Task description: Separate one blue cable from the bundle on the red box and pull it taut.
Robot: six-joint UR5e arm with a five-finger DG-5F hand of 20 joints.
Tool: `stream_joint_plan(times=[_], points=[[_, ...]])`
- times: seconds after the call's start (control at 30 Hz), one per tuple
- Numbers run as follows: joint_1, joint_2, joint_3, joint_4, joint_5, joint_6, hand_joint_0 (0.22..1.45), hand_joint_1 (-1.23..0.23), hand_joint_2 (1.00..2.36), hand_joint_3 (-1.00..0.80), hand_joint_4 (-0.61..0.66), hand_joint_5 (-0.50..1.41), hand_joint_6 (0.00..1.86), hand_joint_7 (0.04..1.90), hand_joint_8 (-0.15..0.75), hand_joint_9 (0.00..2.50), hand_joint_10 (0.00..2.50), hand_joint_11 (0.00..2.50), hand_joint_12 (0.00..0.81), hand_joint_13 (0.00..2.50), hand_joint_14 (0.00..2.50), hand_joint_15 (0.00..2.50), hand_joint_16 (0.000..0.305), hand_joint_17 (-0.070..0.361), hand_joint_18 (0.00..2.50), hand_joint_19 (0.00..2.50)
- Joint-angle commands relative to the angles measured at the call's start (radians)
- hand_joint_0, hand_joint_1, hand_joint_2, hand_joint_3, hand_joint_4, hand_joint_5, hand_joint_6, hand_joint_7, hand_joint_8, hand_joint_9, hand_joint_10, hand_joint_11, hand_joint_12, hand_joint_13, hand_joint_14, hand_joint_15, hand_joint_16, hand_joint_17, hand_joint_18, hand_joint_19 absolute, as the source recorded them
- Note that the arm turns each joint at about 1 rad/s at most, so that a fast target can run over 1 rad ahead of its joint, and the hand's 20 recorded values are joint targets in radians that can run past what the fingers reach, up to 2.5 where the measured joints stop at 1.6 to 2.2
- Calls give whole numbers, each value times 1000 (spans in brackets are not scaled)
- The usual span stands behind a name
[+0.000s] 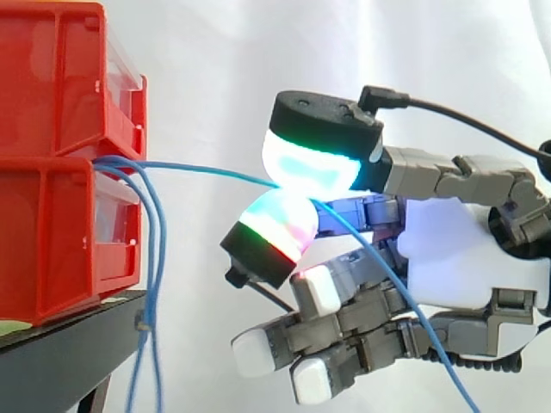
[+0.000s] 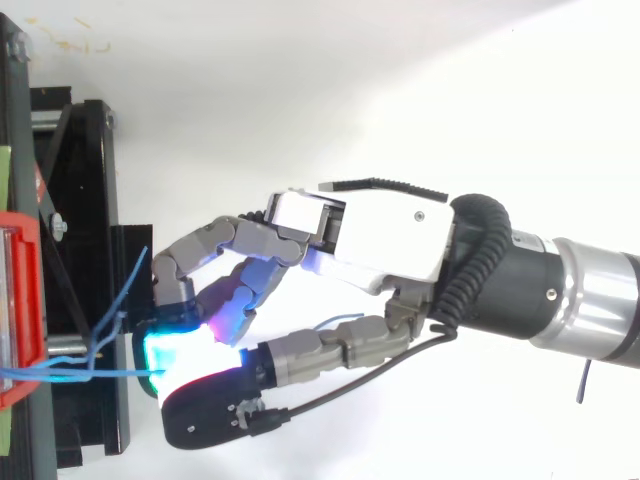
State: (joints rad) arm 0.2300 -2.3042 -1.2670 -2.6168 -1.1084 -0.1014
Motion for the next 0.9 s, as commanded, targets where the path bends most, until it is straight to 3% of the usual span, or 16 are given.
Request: stream_joint_plan(times=[0.0,0.37,0.6,0.87], points=[[0,19,0,-42,5,-4,645,-810,1006,125,-181,-133,913,1335,402,1219,14,670,447,880,10,332,54,122,923,397],[2,38,0,-138,41,-9,666,-835,1001,133,-244,-127,912,1346,390,1241,16,661,447,890,10,330,54,121,923,379],[6,46,-2,-190,99,-18,666,-829,1003,122,-230,-132,915,1329,389,1229,14,659,441,868,10,322,54,121,874,375],[6,46,0,-190,99,-29,667,-829,1003,123,-229,-132,915,1330,391,1228,16,658,440,863,10,332,54,121,867,377]])
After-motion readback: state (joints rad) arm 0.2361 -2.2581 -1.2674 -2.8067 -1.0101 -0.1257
